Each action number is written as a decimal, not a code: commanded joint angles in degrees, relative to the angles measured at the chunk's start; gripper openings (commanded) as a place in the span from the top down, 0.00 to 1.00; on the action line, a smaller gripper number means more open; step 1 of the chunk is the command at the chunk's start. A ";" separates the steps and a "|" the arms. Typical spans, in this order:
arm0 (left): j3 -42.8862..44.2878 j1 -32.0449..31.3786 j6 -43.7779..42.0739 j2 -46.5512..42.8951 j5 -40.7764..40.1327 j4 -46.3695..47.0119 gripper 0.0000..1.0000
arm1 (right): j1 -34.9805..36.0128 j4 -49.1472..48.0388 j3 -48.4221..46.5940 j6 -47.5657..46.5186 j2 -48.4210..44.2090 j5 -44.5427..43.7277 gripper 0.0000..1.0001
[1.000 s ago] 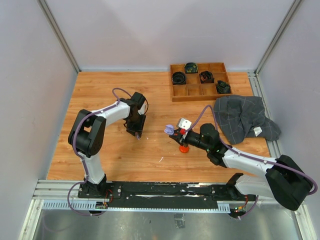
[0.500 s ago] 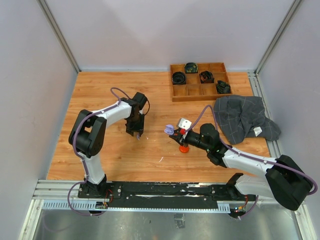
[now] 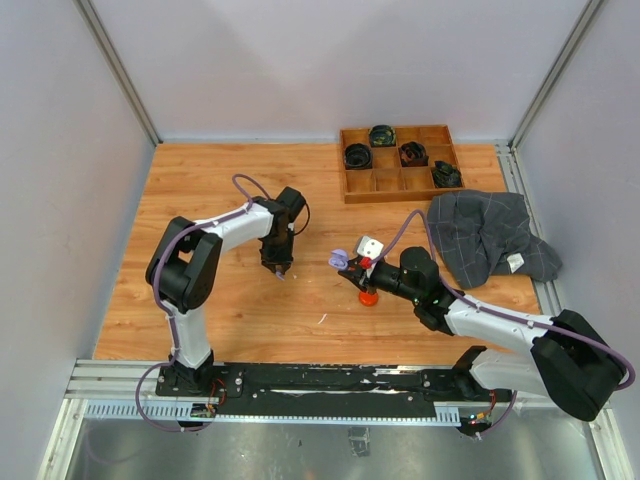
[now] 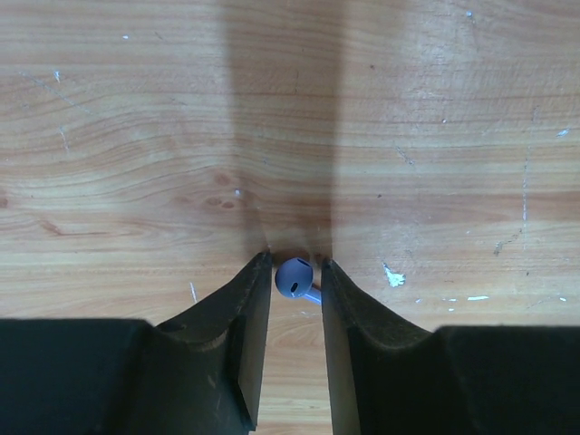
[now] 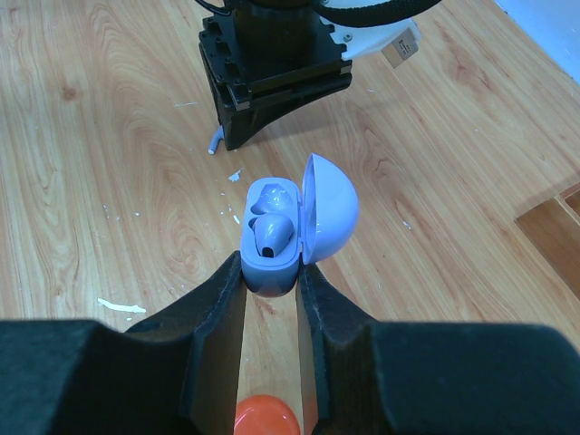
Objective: Insert the wireless bluetooth earbuds into the charging case
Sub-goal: Pick up the earbud from the center of the board, then place the earbud in the charging case.
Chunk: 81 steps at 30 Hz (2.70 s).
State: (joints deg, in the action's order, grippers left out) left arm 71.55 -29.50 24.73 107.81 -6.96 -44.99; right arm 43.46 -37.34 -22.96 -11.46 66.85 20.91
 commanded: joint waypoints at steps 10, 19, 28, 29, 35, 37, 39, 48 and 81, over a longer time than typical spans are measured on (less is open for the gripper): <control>-2.73 -1.42 -0.30 -3.35 -1.72 -0.69 0.84 | 0.01 -0.63 -0.46 0.79 -0.85 0.02 0.99; -4.28 -3.39 0.00 -12.05 -5.25 4.74 0.89 | 0.03 -2.39 0.10 2.09 -1.41 0.37 0.99; -8.83 -8.66 -6.17 -26.58 -7.89 18.91 0.88 | 0.01 -3.44 -0.19 3.44 -1.89 0.23 0.99; -9.93 -9.18 -6.96 -28.44 -7.89 21.55 0.88 | 0.02 -3.44 -0.29 3.53 -1.87 0.27 0.99; -17.95 -11.18 -12.64 -41.47 -3.84 37.31 0.87 | -0.03 -3.76 -1.34 4.92 -1.90 0.26 0.99; -21.79 -11.43 -14.40 -45.14 -0.69 43.40 0.87 | 0.00 -3.91 -1.62 5.56 -1.82 0.50 0.99; -25.16 -11.55 -16.55 -48.33 2.90 49.01 0.87 | -0.02 -4.20 -2.08 6.34 -1.65 0.85 0.99; -33.55 -11.72 -26.37 -54.45 16.06 63.66 0.84 | -0.02 -4.20 -4.10 8.96 -3.27 2.59 0.99; -40.99 -15.84 -50.19 -51.62 29.88 82.26 0.78 | 0.02 -0.49 -6.42 12.01 -10.97 5.39 0.99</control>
State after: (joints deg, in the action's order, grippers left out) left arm 30.65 -44.58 -21.96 55.72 23.24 34.65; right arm 43.46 -38.15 -26.87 0.23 57.49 25.56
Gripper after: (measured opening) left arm 0.226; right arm 0.260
